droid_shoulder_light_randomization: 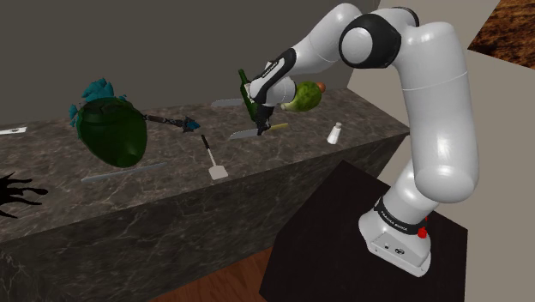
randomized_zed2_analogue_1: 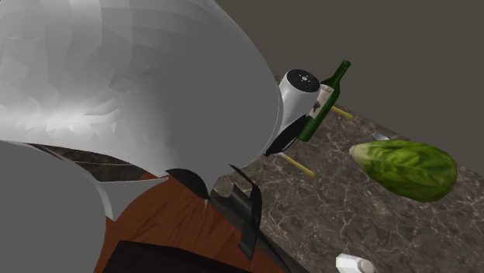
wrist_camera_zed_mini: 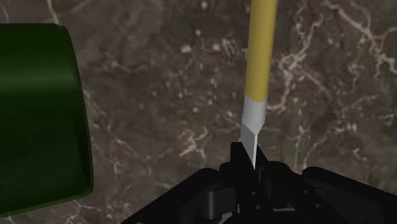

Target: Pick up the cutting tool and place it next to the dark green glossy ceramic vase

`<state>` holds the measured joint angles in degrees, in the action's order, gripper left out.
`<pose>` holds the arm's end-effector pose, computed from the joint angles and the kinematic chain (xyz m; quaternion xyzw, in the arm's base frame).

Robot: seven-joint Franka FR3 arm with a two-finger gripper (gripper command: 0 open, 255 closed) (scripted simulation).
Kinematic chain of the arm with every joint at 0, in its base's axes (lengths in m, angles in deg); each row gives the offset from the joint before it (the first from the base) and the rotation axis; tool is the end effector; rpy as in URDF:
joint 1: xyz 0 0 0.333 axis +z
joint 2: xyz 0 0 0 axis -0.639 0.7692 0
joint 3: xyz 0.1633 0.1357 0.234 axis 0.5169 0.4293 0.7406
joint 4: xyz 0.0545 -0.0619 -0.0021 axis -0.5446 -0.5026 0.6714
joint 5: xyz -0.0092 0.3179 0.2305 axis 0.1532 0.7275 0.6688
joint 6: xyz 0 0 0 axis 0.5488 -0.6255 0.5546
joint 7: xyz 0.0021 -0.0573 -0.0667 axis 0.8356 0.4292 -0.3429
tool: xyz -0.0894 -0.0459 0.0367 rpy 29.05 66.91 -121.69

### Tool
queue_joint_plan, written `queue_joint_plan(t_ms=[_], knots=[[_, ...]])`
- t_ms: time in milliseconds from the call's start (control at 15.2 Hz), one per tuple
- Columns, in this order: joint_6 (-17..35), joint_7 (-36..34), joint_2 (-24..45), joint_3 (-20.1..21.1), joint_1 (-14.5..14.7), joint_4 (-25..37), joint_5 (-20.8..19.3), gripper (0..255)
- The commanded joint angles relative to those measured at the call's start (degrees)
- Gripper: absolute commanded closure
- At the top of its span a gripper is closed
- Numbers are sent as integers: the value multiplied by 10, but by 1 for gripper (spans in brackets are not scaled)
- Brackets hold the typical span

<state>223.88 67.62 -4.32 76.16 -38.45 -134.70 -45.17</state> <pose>0.6277 -0.1138 0.1664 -0.8365 -0.5453 -0.0513 0.0130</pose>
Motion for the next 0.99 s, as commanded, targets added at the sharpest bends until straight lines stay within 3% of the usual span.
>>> queue_joint_plan(t_ms=[0,924], knots=[[0,0,0,0,0,0,0,255],[-69,-28,-82,-27,19,-12,-33,255]])
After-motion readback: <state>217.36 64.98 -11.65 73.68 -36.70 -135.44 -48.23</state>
